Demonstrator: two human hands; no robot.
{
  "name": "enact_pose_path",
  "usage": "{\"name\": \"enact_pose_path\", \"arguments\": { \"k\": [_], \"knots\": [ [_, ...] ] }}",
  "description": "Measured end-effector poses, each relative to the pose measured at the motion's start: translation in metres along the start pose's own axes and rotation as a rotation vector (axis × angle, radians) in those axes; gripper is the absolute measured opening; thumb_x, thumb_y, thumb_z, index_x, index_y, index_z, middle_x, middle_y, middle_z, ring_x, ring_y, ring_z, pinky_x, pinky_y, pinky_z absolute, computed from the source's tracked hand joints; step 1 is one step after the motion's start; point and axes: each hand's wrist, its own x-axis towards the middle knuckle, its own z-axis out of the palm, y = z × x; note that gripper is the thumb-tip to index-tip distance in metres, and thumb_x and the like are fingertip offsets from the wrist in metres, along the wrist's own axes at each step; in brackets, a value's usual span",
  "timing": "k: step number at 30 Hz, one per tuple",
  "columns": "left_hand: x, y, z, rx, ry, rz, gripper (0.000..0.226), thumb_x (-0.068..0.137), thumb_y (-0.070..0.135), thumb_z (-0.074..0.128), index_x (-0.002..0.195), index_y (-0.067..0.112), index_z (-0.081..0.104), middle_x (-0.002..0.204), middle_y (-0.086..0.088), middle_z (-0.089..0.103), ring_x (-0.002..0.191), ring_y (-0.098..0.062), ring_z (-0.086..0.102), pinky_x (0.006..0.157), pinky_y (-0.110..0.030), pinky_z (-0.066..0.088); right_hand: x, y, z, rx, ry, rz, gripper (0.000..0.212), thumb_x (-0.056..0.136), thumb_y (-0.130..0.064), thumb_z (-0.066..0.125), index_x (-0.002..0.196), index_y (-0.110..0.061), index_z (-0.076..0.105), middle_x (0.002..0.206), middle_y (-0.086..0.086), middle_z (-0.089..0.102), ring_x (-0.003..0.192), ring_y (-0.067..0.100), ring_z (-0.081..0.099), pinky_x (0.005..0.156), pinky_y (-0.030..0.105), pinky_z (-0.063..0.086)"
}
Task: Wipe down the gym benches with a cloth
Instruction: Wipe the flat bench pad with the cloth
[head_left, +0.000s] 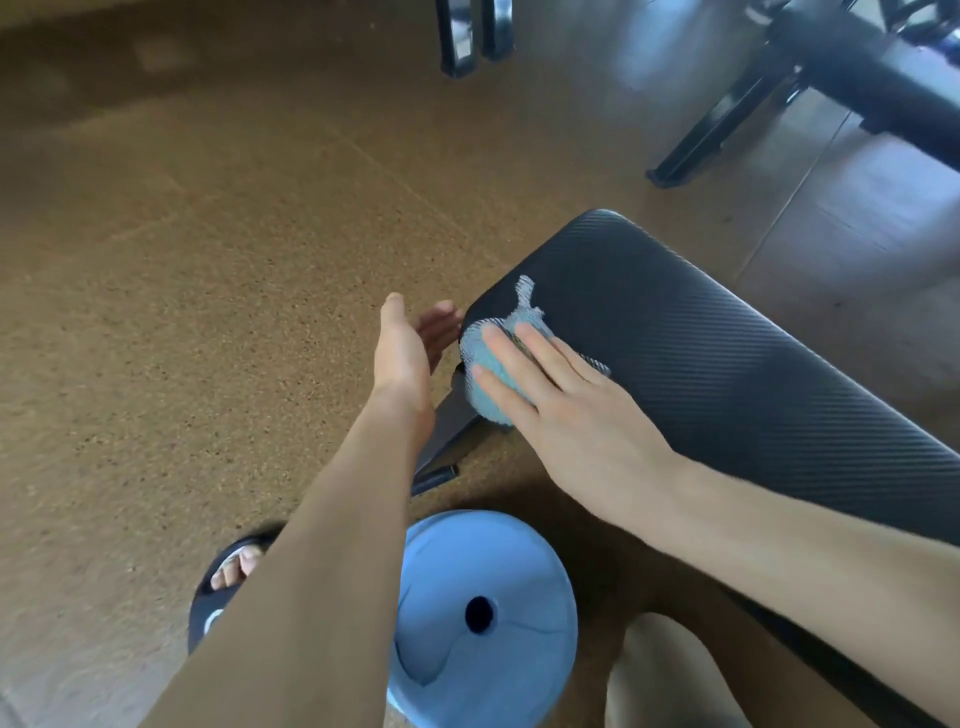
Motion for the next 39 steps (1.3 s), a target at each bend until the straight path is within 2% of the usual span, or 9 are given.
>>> {"name": "enact_pose_path", "arguments": {
  "k": [4, 7, 9, 13, 16, 20, 29, 34, 39],
  "knots": [
    [-0.001, -0.002, 0.004, -0.014, -0.026, -0.045, 0.066, 0.104, 0.061, 0.025, 0.120, 0.020, 0.074, 0.115, -0.003, 0.077, 0.113, -0.019, 0.069, 0.111, -0.043, 0.047, 0.060, 0.003, -0.002, 0.078, -0.013, 0.009, 0.061, 0.096, -0.010, 0.035, 0.156, -0.005, 0.035, 0.165, 0.023, 0.026, 0.154, 0.041, 0.020, 0.127, 0.049, 0.015],
    [-0.002, -0.008, 0.009, -0.026, -0.007, -0.038, 0.070, 0.100, 0.066, 0.023, 0.120, 0.021, 0.072, 0.114, -0.004, 0.077, 0.113, -0.021, 0.069, 0.109, -0.046, 0.048, 0.098, 0.010, -0.005, 0.228, 0.035, 0.061, 0.033, 0.102, -0.021, 0.044, 0.117, -0.004, 0.068, 0.120, 0.017, 0.061, 0.122, 0.036, 0.053, 0.113, 0.044, 0.035],
    [-0.005, -0.014, 0.014, -0.001, 0.013, -0.036, 0.073, 0.096, 0.072, 0.025, 0.128, 0.021, 0.067, 0.119, -0.003, 0.074, 0.114, -0.019, 0.066, 0.108, -0.041, 0.048, 0.117, 0.020, -0.012, 0.279, -0.065, 0.143, 0.042, 0.106, -0.031, 0.033, 0.102, -0.011, 0.070, 0.100, 0.007, 0.056, 0.097, 0.025, 0.048, 0.099, 0.039, 0.035],
    [-0.009, -0.018, 0.031, -0.022, 0.088, -0.022, 0.054, 0.104, 0.062, 0.028, 0.121, 0.026, 0.064, 0.115, 0.001, 0.071, 0.099, -0.013, 0.065, 0.086, -0.032, 0.049, 0.135, 0.059, -0.004, 0.306, -0.096, 0.282, 0.051, 0.108, -0.033, 0.025, 0.082, -0.011, 0.063, 0.096, 0.007, 0.063, 0.094, 0.029, 0.054, 0.082, 0.036, 0.030],
    [-0.011, -0.017, 0.044, 0.029, 0.118, 0.017, 0.050, 0.103, 0.061, 0.029, 0.117, 0.031, 0.066, 0.118, 0.004, 0.069, 0.106, -0.015, 0.063, 0.095, -0.035, 0.048, 0.137, 0.093, 0.004, 0.281, -0.107, 0.313, 0.047, 0.110, -0.028, 0.022, 0.093, -0.012, 0.063, 0.101, 0.011, 0.059, 0.106, 0.034, 0.056, 0.081, 0.037, 0.029],
    [-0.013, -0.017, 0.053, 0.075, 0.200, 0.060, 0.044, 0.105, 0.049, 0.029, 0.093, 0.027, 0.065, 0.099, 0.004, 0.067, 0.093, -0.016, 0.062, 0.077, -0.033, 0.044, 0.137, 0.131, 0.014, 0.307, -0.105, 0.414, 0.045, 0.110, -0.022, 0.023, 0.126, -0.008, 0.062, 0.120, 0.017, 0.056, 0.113, 0.036, 0.053, 0.086, 0.040, 0.033],
    [-0.018, -0.018, 0.063, 0.068, 0.329, 0.092, 0.036, 0.097, 0.030, 0.037, 0.064, 0.023, 0.048, 0.068, 0.004, 0.048, 0.068, -0.019, 0.043, 0.068, -0.037, 0.038, 0.080, 0.195, 0.039, 0.580, -0.200, 0.858, 0.048, 0.111, -0.025, 0.019, 0.150, -0.008, 0.043, 0.137, 0.024, 0.056, 0.124, 0.041, 0.054, 0.102, 0.047, 0.043],
    [-0.024, -0.014, 0.067, 0.074, 0.341, 0.078, 0.031, 0.098, 0.025, 0.036, 0.068, 0.019, 0.040, 0.069, 0.003, 0.041, 0.064, -0.017, 0.034, 0.062, -0.034, 0.031, -0.025, 0.194, 0.045, 0.580, -0.252, 1.018, 0.055, 0.111, -0.037, 0.014, 0.127, -0.007, 0.057, 0.124, 0.023, 0.062, 0.110, 0.041, 0.057, 0.097, 0.048, 0.044],
    [-0.025, -0.013, 0.067, 0.055, 0.350, 0.067, 0.032, 0.099, 0.024, 0.035, 0.068, 0.019, 0.037, 0.069, 0.003, 0.040, 0.065, -0.018, 0.033, 0.065, -0.034, 0.031, -0.078, 0.184, 0.056, 0.556, -0.196, 1.171, 0.034, 0.108, -0.019, 0.025, 0.123, -0.002, 0.050, 0.120, 0.021, 0.059, 0.108, 0.042, 0.055, 0.091, 0.047, 0.045]
  ]
}}
